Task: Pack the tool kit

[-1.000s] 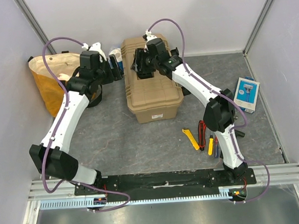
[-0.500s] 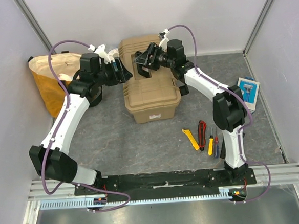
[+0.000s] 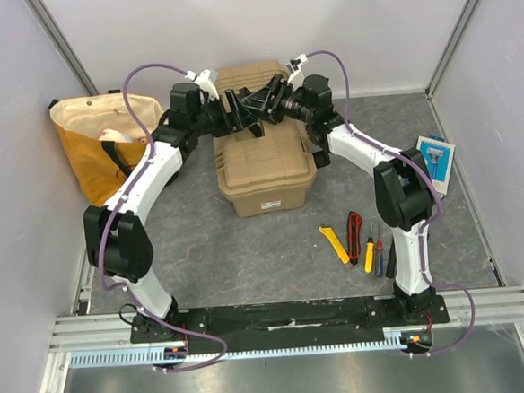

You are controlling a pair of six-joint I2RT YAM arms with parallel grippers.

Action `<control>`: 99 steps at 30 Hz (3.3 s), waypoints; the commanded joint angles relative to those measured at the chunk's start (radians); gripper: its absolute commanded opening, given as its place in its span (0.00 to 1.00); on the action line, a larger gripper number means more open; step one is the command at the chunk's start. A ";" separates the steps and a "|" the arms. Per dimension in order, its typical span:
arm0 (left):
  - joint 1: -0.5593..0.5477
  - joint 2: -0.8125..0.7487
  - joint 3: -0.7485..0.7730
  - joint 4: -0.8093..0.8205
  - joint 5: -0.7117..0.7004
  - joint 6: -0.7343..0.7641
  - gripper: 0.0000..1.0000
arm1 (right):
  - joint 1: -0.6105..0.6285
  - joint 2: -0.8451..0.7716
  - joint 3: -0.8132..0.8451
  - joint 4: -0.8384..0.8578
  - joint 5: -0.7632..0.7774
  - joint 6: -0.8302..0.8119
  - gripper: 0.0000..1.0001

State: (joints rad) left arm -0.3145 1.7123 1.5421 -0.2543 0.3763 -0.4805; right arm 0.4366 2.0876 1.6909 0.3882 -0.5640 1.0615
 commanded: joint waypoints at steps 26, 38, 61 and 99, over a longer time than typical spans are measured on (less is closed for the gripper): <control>-0.032 0.118 0.190 -0.154 -0.155 0.062 0.42 | -0.079 -0.484 -0.214 -0.517 0.473 -0.347 0.70; -0.034 0.130 0.202 -0.189 -0.154 0.059 0.20 | -0.081 -0.662 -0.394 -0.538 0.520 -0.347 0.70; -0.032 0.119 0.518 -0.315 -0.197 0.052 0.02 | -0.079 -0.767 -0.557 -0.542 0.592 -0.331 0.70; -0.034 0.285 0.572 -0.416 -0.186 0.172 0.59 | -0.079 -0.701 -0.562 -0.540 0.598 -0.371 0.71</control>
State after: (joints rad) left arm -0.3443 1.9747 2.0731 -0.6567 0.2073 -0.3553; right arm 0.3561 1.3762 1.1355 -0.1745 0.0177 0.7109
